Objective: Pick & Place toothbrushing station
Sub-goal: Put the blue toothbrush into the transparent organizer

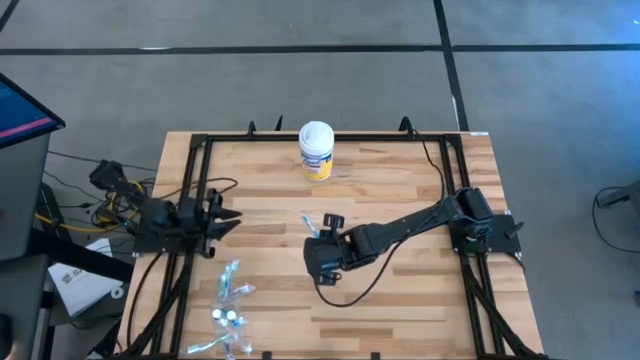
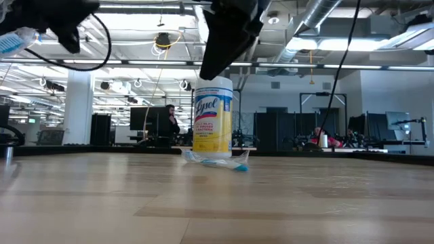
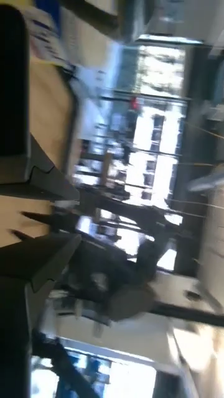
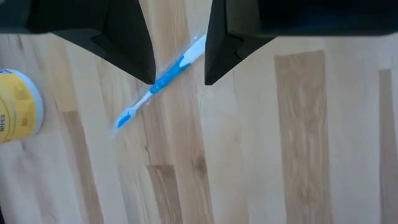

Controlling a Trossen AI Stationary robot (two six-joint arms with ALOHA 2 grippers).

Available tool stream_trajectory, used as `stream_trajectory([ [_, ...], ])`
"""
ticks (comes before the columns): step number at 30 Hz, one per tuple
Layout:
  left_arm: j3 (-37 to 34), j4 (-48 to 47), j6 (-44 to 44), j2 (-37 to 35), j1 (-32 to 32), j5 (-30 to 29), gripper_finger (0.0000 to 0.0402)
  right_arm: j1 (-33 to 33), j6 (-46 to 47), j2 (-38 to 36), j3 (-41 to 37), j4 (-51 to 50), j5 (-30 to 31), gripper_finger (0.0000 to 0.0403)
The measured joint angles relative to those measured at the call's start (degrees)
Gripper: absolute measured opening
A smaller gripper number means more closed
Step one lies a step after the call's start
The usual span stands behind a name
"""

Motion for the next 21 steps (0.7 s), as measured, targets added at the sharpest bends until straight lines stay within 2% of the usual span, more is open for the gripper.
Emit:
stream_trajectory([
  [2,1.20,-12.57,-4.86,-5.71,0.43,-0.64,0.0090,0.02,0.36,0.00,-0.02,0.64,0.00,0.0129],
  [5,3.40,-21.44,-7.50,-12.05,1.15,0.26,0.0090,-0.04,1.24,0.00,-0.06,3.57,0.00,0.0129],
  [9,8.49,-30.88,-6.70,-12.31,3.14,1.07,0.0090,-0.13,3.21,-0.22,-4.21,12.40,-0.27,0.0129],
  [11,11.00,-35.60,-8.15,-12.11,4.86,0.69,0.0090,-0.42,5.59,0.01,-7.34,13.39,-0.59,0.0129],
  [15,12.21,-39.04,-10.65,-12.33,8.17,7.42,0.0090,-1.92,10.93,0.00,-11.60,15.48,-0.69,0.0129],
  [21,9.24,-41.26,-15.64,-12.19,13.10,11.61,0.0090,-6.71,14.30,-0.04,-13.04,18.37,-1.38,0.0129],
])
